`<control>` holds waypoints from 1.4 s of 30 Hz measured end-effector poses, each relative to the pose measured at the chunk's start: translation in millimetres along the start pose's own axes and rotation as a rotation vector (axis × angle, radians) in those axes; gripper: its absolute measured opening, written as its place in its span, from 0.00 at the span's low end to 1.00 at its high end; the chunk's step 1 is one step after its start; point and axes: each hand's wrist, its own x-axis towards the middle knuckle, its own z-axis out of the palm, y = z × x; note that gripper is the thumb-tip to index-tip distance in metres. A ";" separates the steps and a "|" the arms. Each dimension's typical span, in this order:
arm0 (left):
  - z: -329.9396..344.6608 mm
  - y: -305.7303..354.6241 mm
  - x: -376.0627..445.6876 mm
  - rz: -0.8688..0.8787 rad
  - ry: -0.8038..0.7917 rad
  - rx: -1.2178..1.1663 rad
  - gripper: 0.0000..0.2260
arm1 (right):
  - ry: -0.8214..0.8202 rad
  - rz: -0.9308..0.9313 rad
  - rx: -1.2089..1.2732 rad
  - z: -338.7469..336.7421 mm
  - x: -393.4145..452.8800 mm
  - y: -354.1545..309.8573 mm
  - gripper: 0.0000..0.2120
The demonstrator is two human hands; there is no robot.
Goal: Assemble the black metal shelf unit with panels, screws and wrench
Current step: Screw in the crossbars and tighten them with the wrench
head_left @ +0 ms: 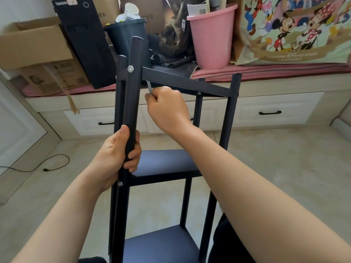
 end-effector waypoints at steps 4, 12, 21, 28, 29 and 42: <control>1.3 0.5 -0.8 -0.006 -0.006 0.002 0.22 | 0.021 -0.037 -0.054 -1.8 1.1 0.7 0.14; 2.8 1.8 -4.1 -0.026 -0.018 0.001 0.26 | 0.096 -0.083 0.003 8.0 -1.3 0.6 0.16; 3.8 1.1 -4.8 -0.024 -0.020 0.024 0.23 | 0.190 -0.102 0.113 22.6 3.3 -1.0 0.20; 3.9 0.5 -5.4 -0.017 -0.016 0.018 0.23 | 0.336 -0.161 0.217 36.3 10.4 0.9 0.18; 3.6 0.5 -5.3 -0.018 -0.017 0.018 0.22 | 0.348 -0.165 0.227 38.6 11.9 0.6 0.17; -3.2 -0.7 -7.4 -0.004 -0.005 0.008 0.22 | -0.054 -0.036 0.187 25.6 0.5 14.9 0.15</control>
